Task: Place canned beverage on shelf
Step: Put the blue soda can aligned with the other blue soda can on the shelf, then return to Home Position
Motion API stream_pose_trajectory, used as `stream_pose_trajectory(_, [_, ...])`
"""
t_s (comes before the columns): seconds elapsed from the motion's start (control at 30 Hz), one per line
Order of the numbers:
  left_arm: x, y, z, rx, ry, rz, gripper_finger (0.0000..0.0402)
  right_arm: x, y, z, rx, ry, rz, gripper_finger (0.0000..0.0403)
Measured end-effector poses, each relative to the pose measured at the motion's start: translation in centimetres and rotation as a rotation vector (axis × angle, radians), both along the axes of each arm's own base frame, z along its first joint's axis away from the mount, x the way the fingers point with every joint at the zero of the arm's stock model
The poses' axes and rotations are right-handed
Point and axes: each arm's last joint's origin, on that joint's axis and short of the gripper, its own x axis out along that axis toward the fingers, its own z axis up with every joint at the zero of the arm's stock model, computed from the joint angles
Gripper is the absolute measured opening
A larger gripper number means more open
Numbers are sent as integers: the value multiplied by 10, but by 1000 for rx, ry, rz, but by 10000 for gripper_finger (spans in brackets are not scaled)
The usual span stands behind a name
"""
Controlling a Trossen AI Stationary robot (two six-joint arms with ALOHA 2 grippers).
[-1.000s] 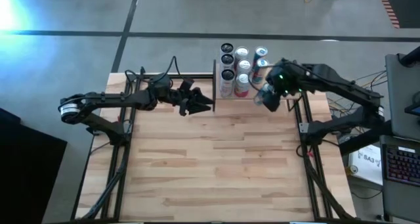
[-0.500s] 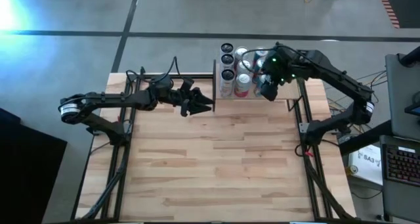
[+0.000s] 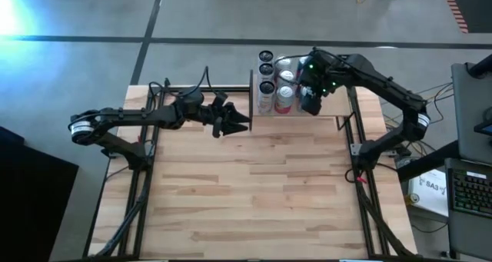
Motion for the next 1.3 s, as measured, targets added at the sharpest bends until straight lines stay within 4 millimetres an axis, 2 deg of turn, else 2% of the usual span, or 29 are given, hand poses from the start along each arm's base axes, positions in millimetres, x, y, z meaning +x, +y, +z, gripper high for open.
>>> stream_pose_trajectory(0.23, [-1,2,-1,16,7,7,302,-9,-6,5,28,-76,-2,254])
stream_pose_trajectory(0.53, [-2,7,-1,19,9,23,302,-8,-8,-5,57,-59,12,252])
stream_pose_trajectory(0.9, [-2,8,-2,25,12,23,302,-9,-7,-1,33,-94,8,281])
stream_pose_trajectory(1.3, [-8,11,5,59,-19,39,302,-48,21,28,-17,-228,-66,283])
